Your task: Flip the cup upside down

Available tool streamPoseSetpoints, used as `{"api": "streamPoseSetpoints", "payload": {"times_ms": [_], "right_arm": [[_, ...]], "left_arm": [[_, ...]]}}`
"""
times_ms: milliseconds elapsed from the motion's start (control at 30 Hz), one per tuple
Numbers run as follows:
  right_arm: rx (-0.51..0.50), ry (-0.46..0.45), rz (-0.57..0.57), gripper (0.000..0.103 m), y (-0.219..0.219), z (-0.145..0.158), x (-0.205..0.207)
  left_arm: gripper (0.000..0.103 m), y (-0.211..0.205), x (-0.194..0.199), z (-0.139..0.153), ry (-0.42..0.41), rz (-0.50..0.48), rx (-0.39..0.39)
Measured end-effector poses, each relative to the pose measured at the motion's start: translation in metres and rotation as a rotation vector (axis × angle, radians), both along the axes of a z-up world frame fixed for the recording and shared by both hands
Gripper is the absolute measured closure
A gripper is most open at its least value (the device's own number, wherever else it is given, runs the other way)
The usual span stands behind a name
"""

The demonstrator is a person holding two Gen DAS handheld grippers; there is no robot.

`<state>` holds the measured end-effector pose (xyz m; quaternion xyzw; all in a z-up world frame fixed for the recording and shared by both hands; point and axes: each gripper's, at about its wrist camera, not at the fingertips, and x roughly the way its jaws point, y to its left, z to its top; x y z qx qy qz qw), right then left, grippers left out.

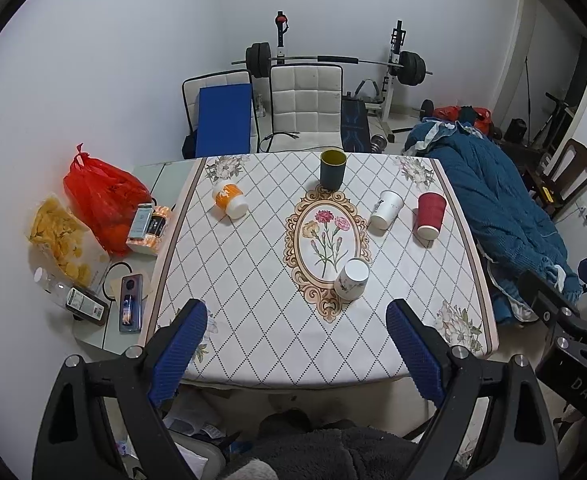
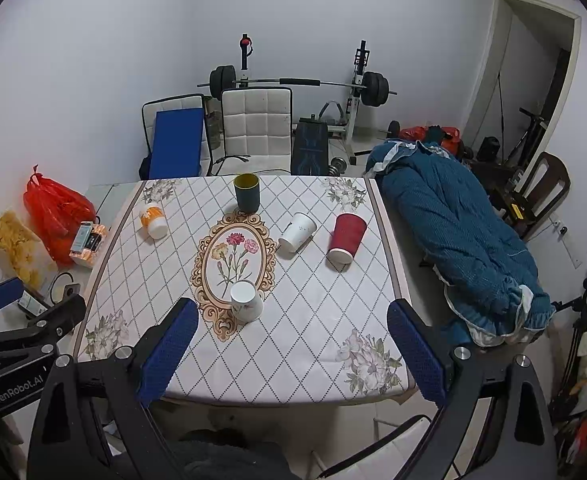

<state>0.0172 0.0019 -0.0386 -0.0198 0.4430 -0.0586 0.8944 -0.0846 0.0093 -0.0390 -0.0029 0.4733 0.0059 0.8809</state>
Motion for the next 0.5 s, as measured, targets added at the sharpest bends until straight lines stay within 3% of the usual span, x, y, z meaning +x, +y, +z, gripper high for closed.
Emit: {"api": "streamPoseSetpoints", "payload": {"times_ms": [500], "right_arm": [[0.009, 0.010, 0.001, 0.005, 0.0050, 0.0013, 0.0083]], "left_arm": [[0.011, 0.0013, 0.0013, 0.0007, 0.002, 0.004, -0.005]]}}
